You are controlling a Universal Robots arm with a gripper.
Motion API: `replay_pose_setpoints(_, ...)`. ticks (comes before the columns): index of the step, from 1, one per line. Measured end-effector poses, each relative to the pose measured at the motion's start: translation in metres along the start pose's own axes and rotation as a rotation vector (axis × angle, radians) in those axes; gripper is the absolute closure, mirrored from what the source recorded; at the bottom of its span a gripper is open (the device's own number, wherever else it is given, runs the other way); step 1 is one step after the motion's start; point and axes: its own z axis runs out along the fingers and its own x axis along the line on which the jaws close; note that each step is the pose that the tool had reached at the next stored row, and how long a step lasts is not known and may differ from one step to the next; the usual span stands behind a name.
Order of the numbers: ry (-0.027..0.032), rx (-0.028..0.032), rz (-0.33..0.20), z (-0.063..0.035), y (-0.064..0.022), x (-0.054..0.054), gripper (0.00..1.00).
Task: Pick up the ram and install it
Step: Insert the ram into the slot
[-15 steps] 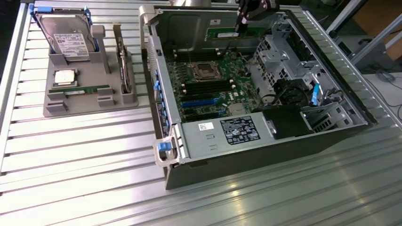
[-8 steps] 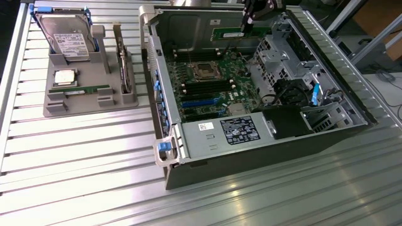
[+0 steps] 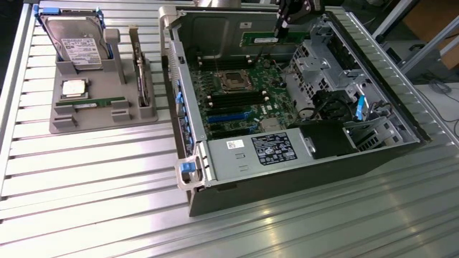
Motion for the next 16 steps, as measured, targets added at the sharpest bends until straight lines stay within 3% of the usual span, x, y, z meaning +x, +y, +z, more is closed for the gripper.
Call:
replay_pose_setpoints(2,-0.0007,-0.0003,0.028,0.0033,-0.0001,0.0,0.88)
replay_pose_setpoints(16,-0.0008,-0.0003,0.03,0.0139,-0.0005,0.0,0.88)
